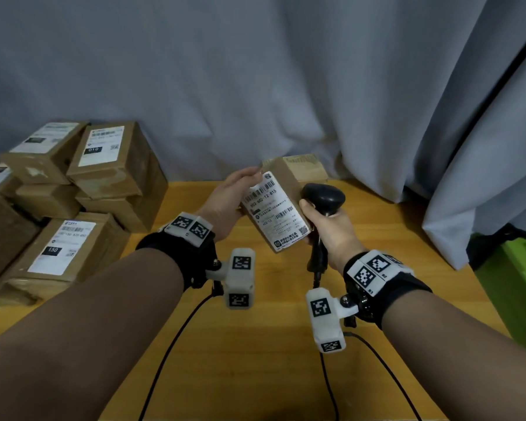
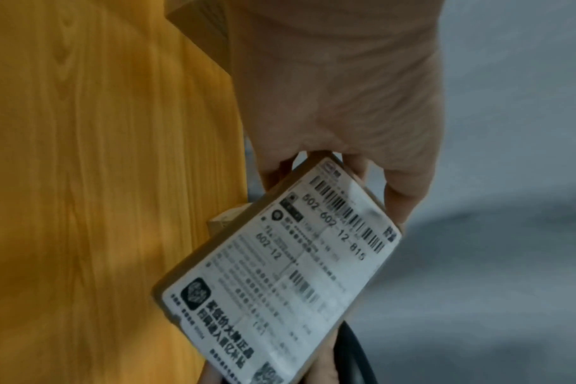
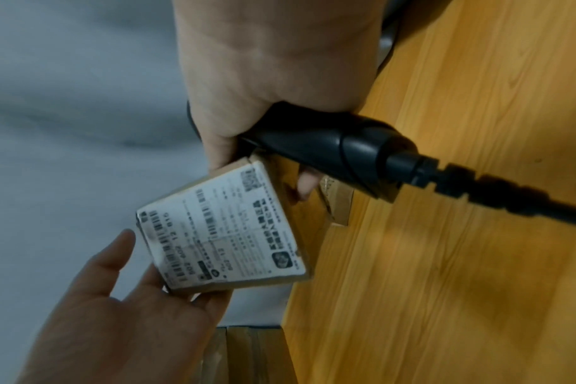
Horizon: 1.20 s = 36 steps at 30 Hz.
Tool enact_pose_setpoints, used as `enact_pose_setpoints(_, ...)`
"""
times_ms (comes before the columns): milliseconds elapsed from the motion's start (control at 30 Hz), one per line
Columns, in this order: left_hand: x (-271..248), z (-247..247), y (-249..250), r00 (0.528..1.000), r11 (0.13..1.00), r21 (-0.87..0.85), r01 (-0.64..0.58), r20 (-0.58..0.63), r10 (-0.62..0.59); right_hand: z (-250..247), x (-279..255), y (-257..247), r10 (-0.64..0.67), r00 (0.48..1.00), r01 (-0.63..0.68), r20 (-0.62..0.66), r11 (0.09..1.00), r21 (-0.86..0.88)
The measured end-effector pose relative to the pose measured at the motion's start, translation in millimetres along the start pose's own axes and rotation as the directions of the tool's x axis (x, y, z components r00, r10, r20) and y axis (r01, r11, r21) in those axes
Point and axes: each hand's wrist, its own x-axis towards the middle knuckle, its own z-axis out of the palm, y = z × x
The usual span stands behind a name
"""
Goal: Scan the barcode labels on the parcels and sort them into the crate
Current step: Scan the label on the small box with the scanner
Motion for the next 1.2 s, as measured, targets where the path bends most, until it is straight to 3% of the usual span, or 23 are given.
enact_pose_setpoints(200, 3.7, 6.1, 3.1, 0.999, 0.989, -0.150, 0.010, -0.031, -0.014, -1.3, 1.5, -6.5, 0.076, 0.997, -0.076, 0.006, 0.994, 0.083)
enact_pose_setpoints(467, -1.9, 6.5, -2.0, 0.990, 0.993, -0.033, 0.110, 0.097, -0.106, -2.5, 4.2, -9.2, 0.176, 0.981, -0.189, 0.079, 0.962, 0.198)
enact_pose_setpoints(633, -0.4, -0.2, 2.4, 0.985, 0.990, 0.020, 0.136, 0.101, -0.138, -1.3, 5.8, -12.7, 0.191, 0.973, -0.209, 0.129, 0.968, 0.142)
enact_pose_setpoints(733, 0.4, -3.9, -3.4, 0.981, 0.982, 0.052, 0.183, 0.057, -0.186, 2.9, 8.1, -18.4, 0.250, 0.967, -0.250, 0.045, 0.968, 0.010)
enact_pose_setpoints(800, 0.9, -7.0, -12.1, 0.976, 0.974, 0.062, 0.217, -0.013, -0.217, 5.7, 8.8, -27.2, 0.198, 0.979, -0.202, -0.051, 0.975, -0.088)
enact_pose_setpoints(867, 0.5, -10.0, -19.5, 0.964, 0.964, 0.053, 0.259, -0.079, -0.255, 6.5, 10.3, -43.4, 0.048, 0.994, -0.062, -0.100, 0.987, -0.147)
enact_pose_setpoints(967, 1.0, -12.8, -23.2, 0.951, 0.958, 0.029, 0.286, -0.128, -0.280, 8.1, 6.8, -80.9, -0.094, 0.995, 0.097, 0.026, 0.974, -0.206)
enact_pose_setpoints(1067, 4.0, -14.2, -20.2, 0.948, 0.959, 0.040, 0.281, -0.163, -0.272, 13.3, -1.5, -110.0, -0.064, 0.981, 0.126, 0.184, 0.929, -0.349)
enact_pose_setpoints(1200, 9.3, -14.9, -15.4, 0.942, 0.955, 0.076, 0.286, -0.208, -0.265, 24.6, -11.3, -120.4, -0.011, 0.973, 0.122, 0.229, 0.872, -0.475)
